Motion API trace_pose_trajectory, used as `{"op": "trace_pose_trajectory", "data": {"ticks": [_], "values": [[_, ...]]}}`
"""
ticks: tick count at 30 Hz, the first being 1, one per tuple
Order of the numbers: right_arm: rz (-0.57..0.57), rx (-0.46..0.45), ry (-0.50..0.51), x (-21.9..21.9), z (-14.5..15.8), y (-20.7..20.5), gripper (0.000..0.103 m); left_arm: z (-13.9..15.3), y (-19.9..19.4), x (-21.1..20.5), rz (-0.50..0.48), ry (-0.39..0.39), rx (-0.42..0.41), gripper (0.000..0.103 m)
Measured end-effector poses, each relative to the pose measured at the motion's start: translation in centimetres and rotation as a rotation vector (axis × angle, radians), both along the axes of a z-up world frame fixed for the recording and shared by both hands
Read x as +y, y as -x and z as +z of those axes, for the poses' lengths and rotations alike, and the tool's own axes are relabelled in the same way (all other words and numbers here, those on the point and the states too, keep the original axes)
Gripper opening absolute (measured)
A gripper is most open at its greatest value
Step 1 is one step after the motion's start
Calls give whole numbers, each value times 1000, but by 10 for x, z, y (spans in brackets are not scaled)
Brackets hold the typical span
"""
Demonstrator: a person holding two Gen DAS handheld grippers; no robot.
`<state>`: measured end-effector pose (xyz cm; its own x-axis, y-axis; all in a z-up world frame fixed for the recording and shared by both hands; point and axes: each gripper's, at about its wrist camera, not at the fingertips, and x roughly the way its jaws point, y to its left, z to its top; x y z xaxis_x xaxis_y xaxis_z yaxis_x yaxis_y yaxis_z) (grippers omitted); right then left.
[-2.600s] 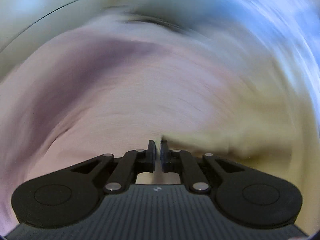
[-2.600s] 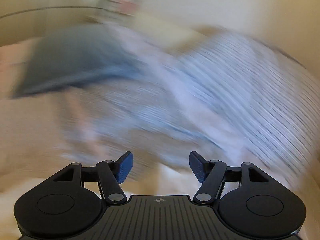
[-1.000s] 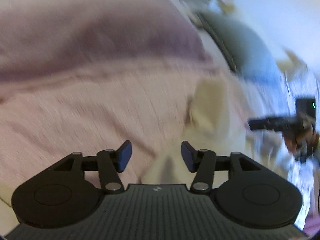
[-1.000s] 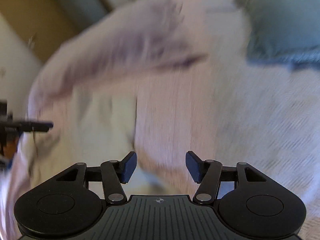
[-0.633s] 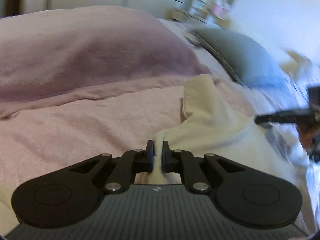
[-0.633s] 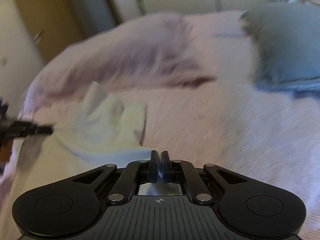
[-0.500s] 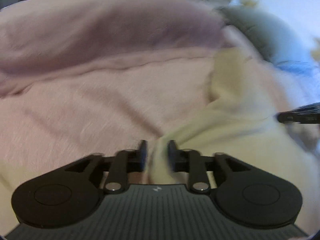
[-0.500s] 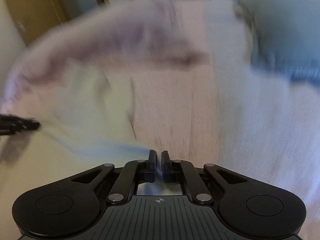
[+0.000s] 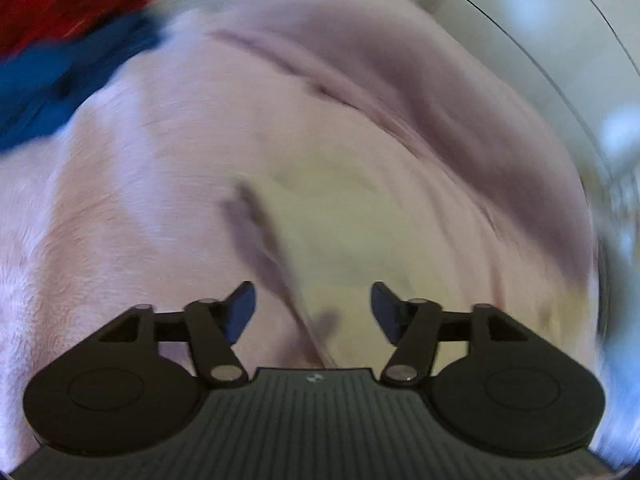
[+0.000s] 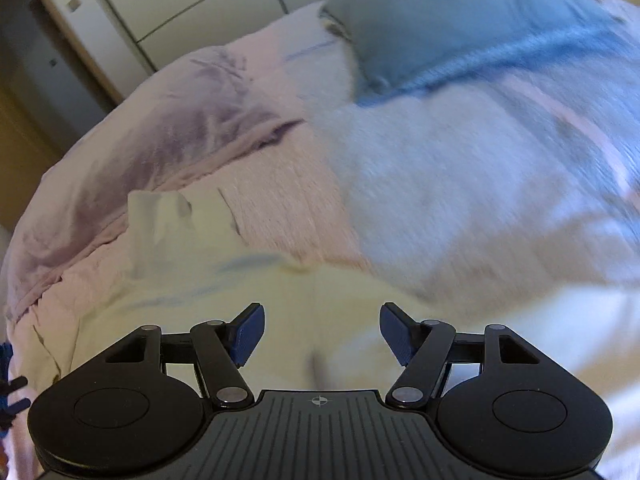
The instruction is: Fold clothes
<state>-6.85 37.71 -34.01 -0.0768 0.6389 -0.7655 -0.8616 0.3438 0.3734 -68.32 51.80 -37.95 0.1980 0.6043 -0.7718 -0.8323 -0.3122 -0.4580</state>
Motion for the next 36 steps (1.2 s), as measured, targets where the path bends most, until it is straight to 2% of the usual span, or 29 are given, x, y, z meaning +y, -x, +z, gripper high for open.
{"op": "trace_pose_trajectory", "data": {"ticks": [2,3,4,5,8,12,15,17,19,21,24,28,30,33,36], "values": [[-22,16,11,-20,10,3,67,-15,7,15,62,-10,-102,56],[-30,22,19,-25,12,6,67,-19,9,20,74,-10,-139,27],[-39,28,27,-30,13,9,67,-22,9,23,80,-6,-168,5],[-44,30,33,-34,15,11,67,-16,9,21,83,-20,-164,4],[-38,30,31,-43,22,17,67,18,12,7,107,-86,-120,4],[-41,28,22,-51,33,22,67,89,49,-37,223,-178,-107,4],[-51,59,27,-54,34,27,67,121,71,-76,317,-198,-25,3],[-57,90,37,-54,32,33,67,114,89,-89,390,-176,-17,4],[-48,117,48,-54,27,42,67,89,109,-100,430,-115,-36,5],[-31,124,66,-54,23,51,67,64,120,-105,364,-15,27,5],[7,113,84,-59,23,58,67,42,131,-123,295,53,29,5],[11,97,119,-76,24,58,67,58,129,-138,116,42,90,7],[-5,99,138,-85,24,57,67,69,127,-140,16,46,93,9],[-17,112,153,-98,25,61,67,74,135,-148,-41,104,1,18],[-12,118,166,-107,26,71,67,83,138,-165,-37,106,82,42]]}}
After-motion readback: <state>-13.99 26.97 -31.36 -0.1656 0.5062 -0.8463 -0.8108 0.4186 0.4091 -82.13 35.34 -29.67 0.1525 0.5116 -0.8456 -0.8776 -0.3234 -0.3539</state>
